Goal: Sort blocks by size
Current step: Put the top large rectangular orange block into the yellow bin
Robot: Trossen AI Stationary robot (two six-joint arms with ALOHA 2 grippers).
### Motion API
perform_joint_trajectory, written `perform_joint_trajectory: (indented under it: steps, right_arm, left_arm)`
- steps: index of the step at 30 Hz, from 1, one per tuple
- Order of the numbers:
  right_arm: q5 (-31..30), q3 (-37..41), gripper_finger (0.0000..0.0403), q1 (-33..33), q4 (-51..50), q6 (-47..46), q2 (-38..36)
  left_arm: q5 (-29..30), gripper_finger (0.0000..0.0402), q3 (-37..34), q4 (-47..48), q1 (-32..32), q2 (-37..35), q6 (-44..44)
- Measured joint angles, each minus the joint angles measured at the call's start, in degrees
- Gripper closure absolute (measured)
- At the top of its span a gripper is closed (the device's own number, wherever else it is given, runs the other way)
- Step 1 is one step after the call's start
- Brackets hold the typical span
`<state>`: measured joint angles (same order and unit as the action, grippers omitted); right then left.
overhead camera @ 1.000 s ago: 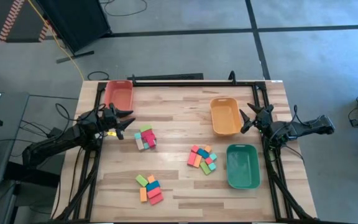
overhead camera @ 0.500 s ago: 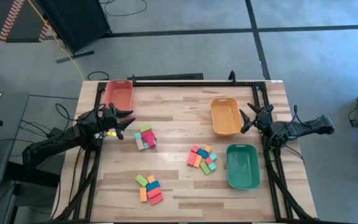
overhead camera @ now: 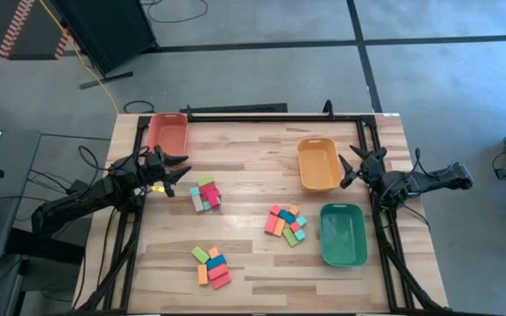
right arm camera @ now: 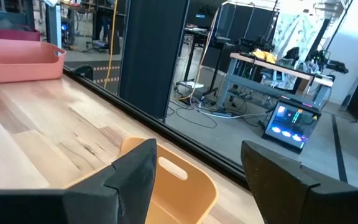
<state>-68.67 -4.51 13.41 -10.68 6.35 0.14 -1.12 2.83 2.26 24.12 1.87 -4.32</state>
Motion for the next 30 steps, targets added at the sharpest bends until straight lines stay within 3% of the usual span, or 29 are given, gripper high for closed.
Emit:
perform_joint_trajectory:
  steps: [10,17,23,30]
  right_arm:
    - [-0.1,0.0,0.0139,-0.5,0.2,-0.4,0.0]
    - [-0.1,0.0,0.0139,-0.4,0.2,-12.6,0.0]
    - [-0.1,0.0,0.0139,-0.4,0.4,-12.4,0.0]
    - [7.1,0.0,0.0139,-0.4,0.5,-15.1,0.0]
  left_arm:
    - [0.0,0.0228,0.0,0.0,0.0,0.0,0.0]
    - [0.0,0.0228,0.0,0.0,0.0,0.0,0.0]
    - [0.0,0.0228,0.0,0.0,0.0,0.0,0.0]
    - [0.0,0.0228,0.0,0.0,0.0,0.0,0.0]
